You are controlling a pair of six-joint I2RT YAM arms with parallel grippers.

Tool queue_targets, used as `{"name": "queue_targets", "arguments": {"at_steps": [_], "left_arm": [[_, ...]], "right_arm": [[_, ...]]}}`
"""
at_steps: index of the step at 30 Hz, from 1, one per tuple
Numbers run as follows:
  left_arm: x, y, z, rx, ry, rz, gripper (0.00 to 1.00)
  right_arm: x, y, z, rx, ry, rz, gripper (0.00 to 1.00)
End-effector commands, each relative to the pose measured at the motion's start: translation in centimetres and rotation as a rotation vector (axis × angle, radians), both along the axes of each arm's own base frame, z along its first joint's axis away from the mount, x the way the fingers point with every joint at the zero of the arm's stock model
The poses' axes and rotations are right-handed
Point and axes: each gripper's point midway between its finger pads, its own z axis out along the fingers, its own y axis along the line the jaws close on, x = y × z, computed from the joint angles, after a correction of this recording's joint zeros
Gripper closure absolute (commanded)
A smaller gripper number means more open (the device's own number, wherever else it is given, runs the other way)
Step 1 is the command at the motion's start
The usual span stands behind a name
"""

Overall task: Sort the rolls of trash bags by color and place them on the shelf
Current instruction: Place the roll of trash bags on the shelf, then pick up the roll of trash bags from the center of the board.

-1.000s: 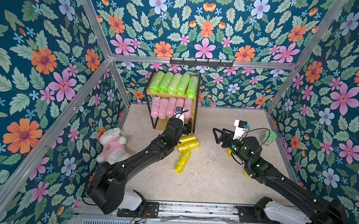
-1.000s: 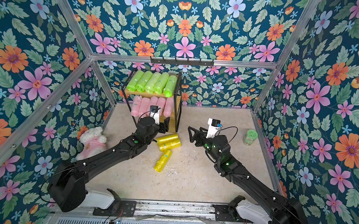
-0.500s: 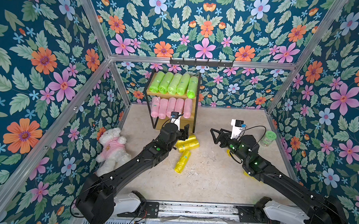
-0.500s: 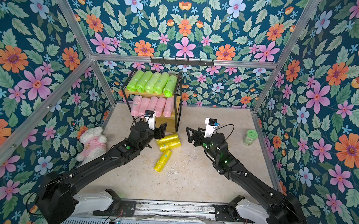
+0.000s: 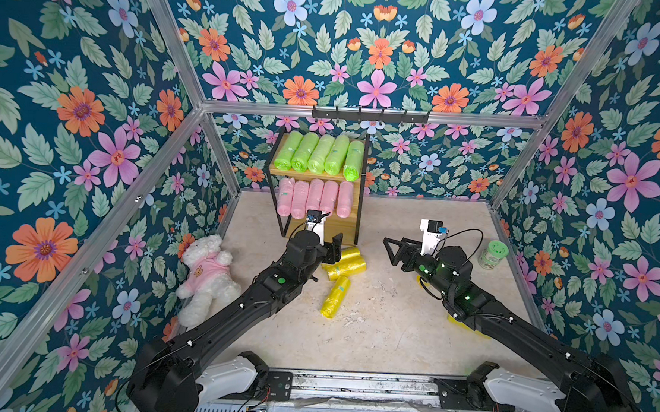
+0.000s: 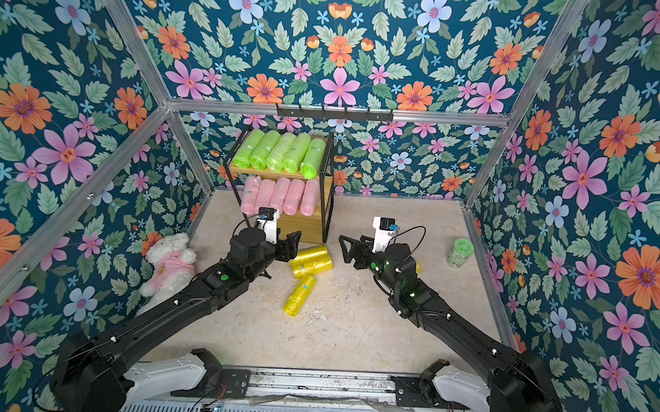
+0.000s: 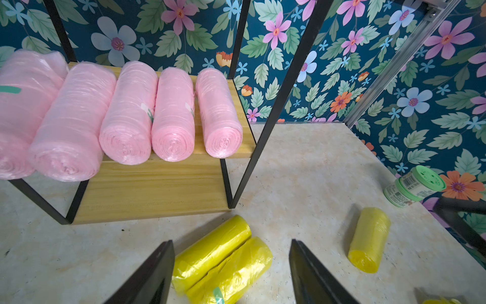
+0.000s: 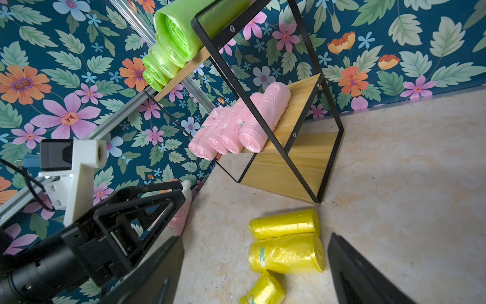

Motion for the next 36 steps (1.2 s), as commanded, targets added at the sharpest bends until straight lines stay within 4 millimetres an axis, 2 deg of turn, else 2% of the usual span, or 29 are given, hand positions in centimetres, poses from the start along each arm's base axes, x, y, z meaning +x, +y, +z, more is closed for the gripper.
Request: {"name": "queue_targets", "arguments": {"at_steps": [1,6,11,20,25,28,31,36], "left_arm": [[-0.2,-0.6,-0.2,-0.011,0.017,-0.028,0.26],[-0.2,-0.8,-0.5,-0.023,0.033,-0.037,0.31],[-0.8,0.3,-1.7,0.026,0.071,-0.033,0.4],[-3.4,1.5,-7.1,-0.019,0.311,-0.114,0.37],[-6.3,0.3,-9.7,-0.046,0.432,-0.23,0.33],[-7.6,0.3,-11.9,-0.009,0.491,-0.251,0.32],[-8.5,0.9,-14.1,0.074,0.51,-0.233,0.3],[-9.5,0.9,-16.5,0.155,0.516,-0.233,0.26]], "right_arm": [[0.1,0.1,0.9,0.015,-0.024,0.003,0.1],[0.2,0.2,0.7,0.004,-0.016,0.01,0.1],[0.0,1.4,-0.5,-0.052,0.024,0.074,0.11],[-1.4,3.8,-4.7,-0.202,0.123,0.179,0.13],[-2.8,5.3,-8.1,-0.348,0.183,0.234,0.14],[-3.5,5.5,-10.0,-0.36,0.235,0.258,0.14],[-3.7,5.3,-10.6,-0.339,0.248,0.252,0.14],[-3.5,5.4,-10.7,-0.316,0.249,0.247,0.14]]}}
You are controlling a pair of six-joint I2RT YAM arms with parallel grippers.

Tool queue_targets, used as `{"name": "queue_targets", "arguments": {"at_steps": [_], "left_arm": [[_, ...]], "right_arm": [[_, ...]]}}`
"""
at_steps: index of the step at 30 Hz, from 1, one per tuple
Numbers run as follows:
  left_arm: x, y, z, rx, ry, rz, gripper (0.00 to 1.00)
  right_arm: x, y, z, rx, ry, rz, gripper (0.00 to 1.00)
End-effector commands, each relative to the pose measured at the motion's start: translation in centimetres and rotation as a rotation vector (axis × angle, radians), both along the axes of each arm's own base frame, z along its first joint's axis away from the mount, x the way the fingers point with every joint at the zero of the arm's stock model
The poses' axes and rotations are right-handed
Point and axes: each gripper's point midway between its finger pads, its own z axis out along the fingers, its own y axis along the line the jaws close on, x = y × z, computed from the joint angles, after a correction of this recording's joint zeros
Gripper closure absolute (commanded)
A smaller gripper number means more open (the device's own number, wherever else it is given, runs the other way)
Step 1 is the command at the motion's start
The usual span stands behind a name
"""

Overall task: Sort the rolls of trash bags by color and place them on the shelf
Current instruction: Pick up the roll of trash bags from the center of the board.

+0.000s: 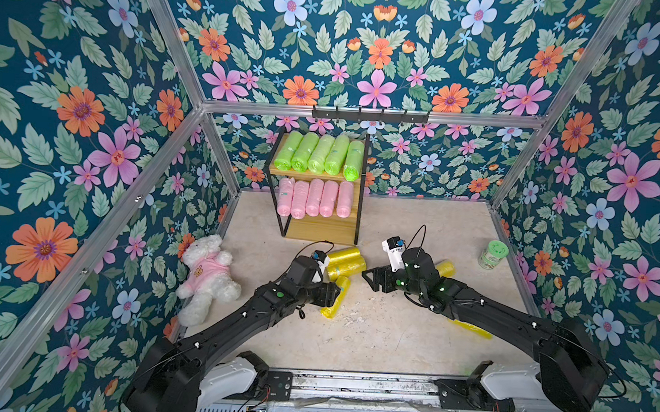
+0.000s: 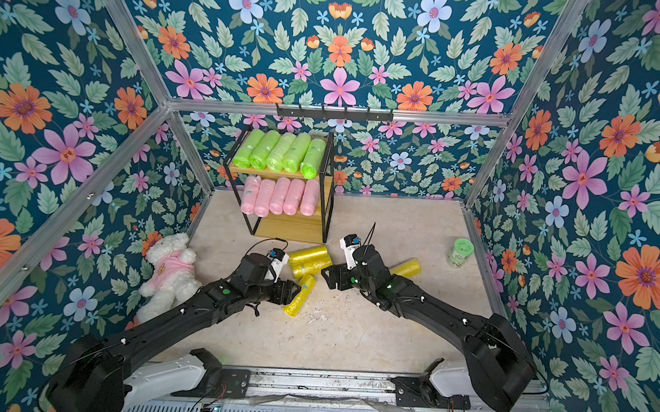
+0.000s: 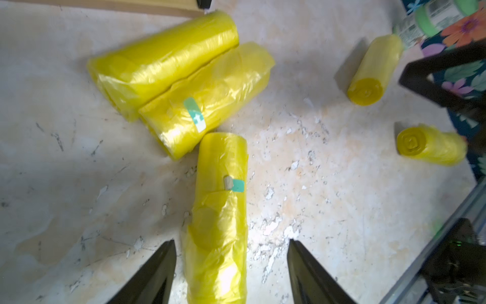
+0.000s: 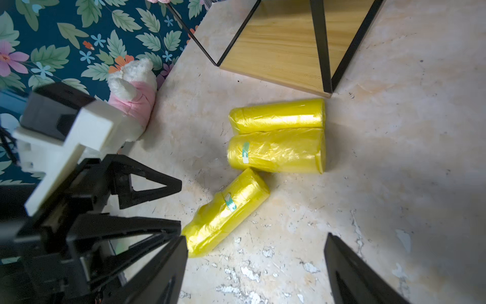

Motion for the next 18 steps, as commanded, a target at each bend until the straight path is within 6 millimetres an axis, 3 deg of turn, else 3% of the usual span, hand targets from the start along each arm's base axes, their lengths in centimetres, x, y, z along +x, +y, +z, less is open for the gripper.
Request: {"name": "queue_targets", "arguments": {"at_steps": [1,8,18], "left_arm": [[0.0,0.3,-1.2,0.064,-0.03,-0.002,0.26],[-0.1,-0.9,-3.3,0.098,-0.048,-0.047,0.25],[0.1,-1.8,-5.4,0.131,-0.056,-0.062,0.42]], "right_arm": [[0.3,0.4,0.4,0.032,-0.008,-0.002,0.14],[0.4,0.8,0.0,0.043,0.001,0.01,0.14],[0.2,0.3,-0.6,0.043,0.016,0.003,0.14]]}}
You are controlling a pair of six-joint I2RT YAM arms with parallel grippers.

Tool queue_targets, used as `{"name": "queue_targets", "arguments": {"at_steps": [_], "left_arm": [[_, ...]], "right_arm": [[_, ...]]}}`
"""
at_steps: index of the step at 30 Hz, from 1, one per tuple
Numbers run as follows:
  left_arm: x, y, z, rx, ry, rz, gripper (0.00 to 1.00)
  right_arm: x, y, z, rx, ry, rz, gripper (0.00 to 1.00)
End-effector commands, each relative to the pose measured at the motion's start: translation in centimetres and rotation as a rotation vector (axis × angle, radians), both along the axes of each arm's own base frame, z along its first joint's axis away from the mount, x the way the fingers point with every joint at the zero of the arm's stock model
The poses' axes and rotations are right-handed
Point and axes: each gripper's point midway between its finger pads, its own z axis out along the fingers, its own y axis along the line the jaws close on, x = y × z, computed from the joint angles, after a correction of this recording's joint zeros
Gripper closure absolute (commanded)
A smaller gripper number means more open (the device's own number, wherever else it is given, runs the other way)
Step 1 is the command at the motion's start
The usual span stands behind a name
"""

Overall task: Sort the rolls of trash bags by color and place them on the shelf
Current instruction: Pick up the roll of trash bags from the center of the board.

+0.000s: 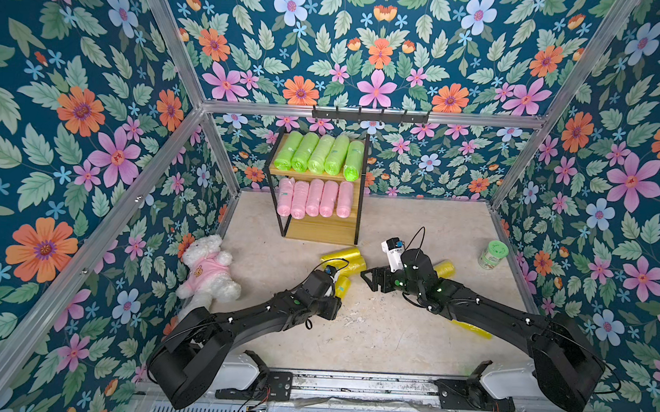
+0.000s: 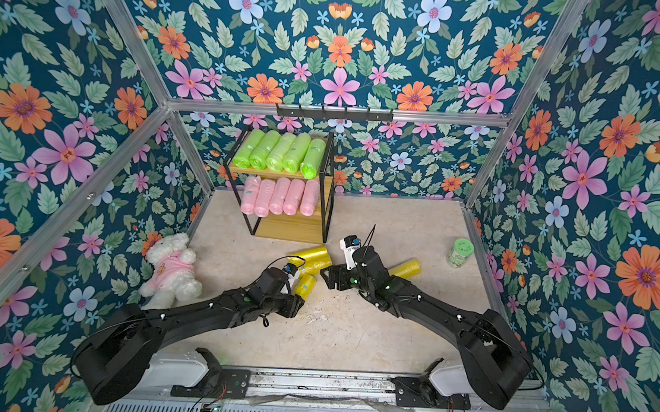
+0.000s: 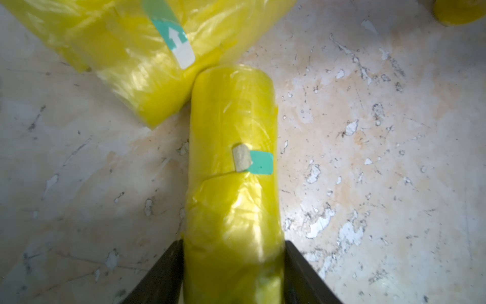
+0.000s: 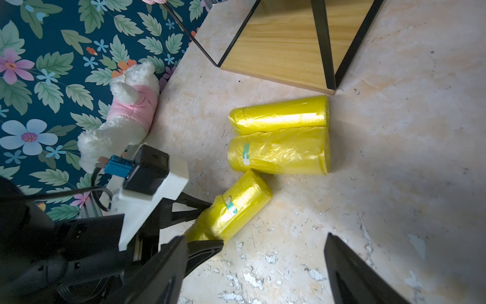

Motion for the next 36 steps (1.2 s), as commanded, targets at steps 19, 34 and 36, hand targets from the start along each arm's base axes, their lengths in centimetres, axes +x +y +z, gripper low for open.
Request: {"name": "queue_targets", "arguments": {"at_steps": [19,34,36], "left_arm": [[1.9,-7.0,13.8,-0.345,-0.421,-0.278,0.74],[0.4,-8.6,16.8,-0.439,-0.474,-0.396,0.73],[0.4,-8.7,16.8,-0.432,-0.471,-0.403,0.72]], "right_arm": [[-1.0,-4.5,7.3,0.464,0.035,0.125,0.05],[-0.8,-2.2,10.0,0.577,0.031,0.243,0.03],[-0.8,-1.6,10.0,0.581,0.039,0.262,0.07]]}}
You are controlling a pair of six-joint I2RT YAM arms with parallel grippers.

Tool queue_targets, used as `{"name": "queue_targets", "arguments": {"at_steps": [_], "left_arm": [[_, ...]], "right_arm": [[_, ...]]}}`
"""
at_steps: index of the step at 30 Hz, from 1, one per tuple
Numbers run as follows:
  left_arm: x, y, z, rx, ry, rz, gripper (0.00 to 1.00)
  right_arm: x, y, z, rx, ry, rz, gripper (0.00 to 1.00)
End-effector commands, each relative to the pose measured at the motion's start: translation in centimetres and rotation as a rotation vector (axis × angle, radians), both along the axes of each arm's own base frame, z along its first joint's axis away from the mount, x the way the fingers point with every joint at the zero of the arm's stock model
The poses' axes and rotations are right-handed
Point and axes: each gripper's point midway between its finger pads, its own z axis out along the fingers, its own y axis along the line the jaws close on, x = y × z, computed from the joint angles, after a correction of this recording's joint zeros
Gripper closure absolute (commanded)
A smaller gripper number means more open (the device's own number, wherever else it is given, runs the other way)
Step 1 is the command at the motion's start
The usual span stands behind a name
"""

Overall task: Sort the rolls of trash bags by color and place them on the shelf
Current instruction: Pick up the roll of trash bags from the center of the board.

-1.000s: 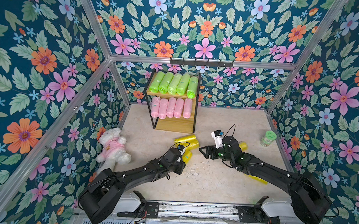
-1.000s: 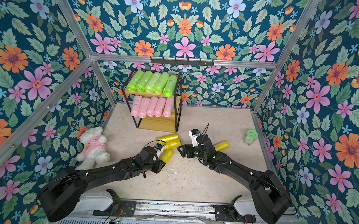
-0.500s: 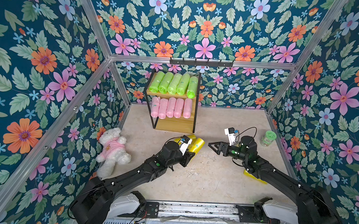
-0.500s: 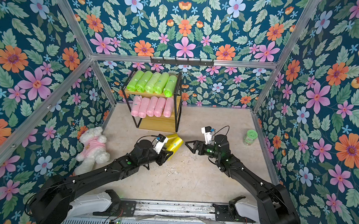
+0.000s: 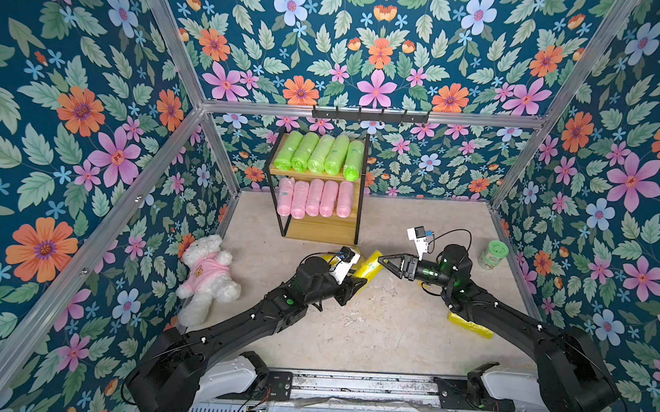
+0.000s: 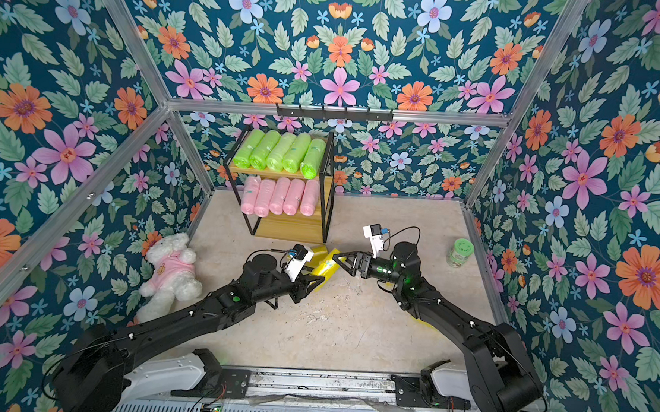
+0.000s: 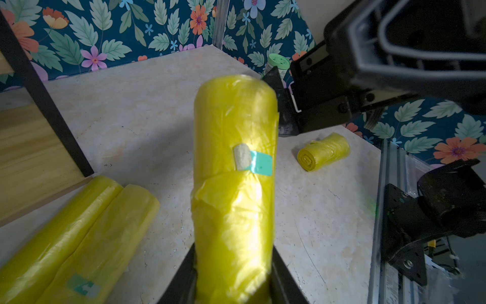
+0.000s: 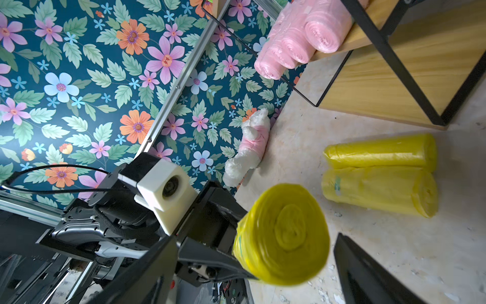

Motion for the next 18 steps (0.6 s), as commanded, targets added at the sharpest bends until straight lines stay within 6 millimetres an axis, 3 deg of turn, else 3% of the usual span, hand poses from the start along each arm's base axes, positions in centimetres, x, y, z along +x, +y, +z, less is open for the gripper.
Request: {"name": "queue_targets", "arguments": {"at_steps": [1,8,13,16,18], "left_arm": [[0.0,-0.6,1.5,-0.028,-0.049,-0.029,0.72],[0.3,-0.5,1.3,-0.018,-0.051,-0.016,0.72],[0.4,-0.5,1.1,-0.008,-0.05,-0.011,0.71],[0.5,-0.5,1.2,-0.018,-0.04,-0.006,0.64],[0.4,-0.6,1.2,-0.034,-0.031,-0.008,0.55]], "right_arm": [[-0.3,0.9,1.4,0.039,-0.039,0.044,0.09],[0.3,1.3,-0.3,-0.005,-0.005,0.032,0.35],[0.7,1.2,-0.2,0.001,0.0,0.009,0.54],[1.1,0.8,0.3,0.016,0.003,-0.012,0.6],[1.3,0.5,0.7,0.031,0.003,-0.027,0.62]]}}
